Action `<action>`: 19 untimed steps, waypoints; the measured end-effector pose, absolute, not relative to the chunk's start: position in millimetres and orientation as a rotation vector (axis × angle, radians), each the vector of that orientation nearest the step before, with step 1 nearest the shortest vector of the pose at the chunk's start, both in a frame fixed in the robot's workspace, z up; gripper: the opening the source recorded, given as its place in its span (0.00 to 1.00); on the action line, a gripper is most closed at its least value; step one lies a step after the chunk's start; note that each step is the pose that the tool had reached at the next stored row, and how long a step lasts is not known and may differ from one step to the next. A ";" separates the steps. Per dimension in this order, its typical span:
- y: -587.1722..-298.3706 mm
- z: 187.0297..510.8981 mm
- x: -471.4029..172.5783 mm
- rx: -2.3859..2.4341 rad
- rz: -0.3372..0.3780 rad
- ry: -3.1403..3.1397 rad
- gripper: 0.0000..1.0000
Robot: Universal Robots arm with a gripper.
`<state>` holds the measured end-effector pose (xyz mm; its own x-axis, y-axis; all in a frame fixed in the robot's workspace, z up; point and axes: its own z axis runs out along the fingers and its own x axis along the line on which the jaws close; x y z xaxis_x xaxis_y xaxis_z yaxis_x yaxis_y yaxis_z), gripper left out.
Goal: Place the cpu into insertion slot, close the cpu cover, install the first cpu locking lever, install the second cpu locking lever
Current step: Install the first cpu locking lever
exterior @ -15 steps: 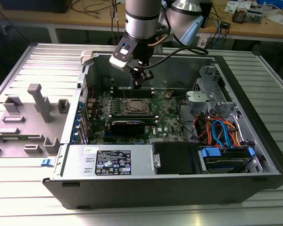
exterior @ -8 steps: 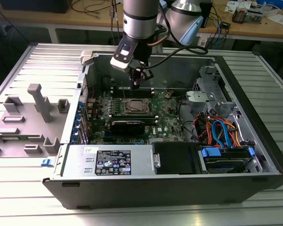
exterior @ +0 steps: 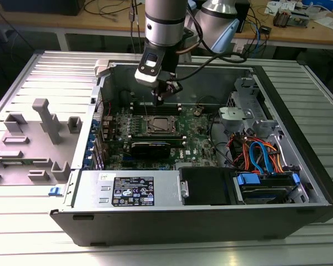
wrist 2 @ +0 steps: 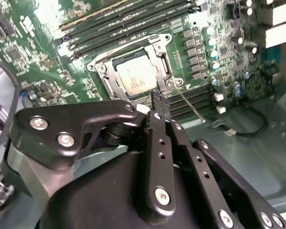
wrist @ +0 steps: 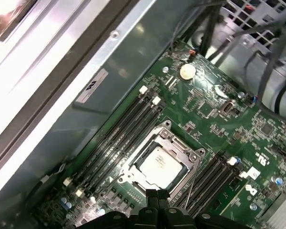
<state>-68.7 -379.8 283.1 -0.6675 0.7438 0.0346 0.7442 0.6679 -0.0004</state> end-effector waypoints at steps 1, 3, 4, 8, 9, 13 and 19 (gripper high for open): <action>-379.8 282.8 -68.7 -1.218 -0.021 -2.861 0.11; -379.9 282.1 -68.7 -1.115 -0.019 -2.902 0.11; -379.9 281.9 -68.7 -1.065 -0.018 -2.921 0.11; -379.9 281.4 -68.7 -0.903 -0.015 -2.974 0.11; -379.9 281.3 -68.7 -0.851 -0.014 -2.989 0.11; -379.8 281.0 -68.7 -0.742 -0.012 -3.018 0.11; -379.8 280.6 -68.6 -0.524 -0.008 -3.063 0.11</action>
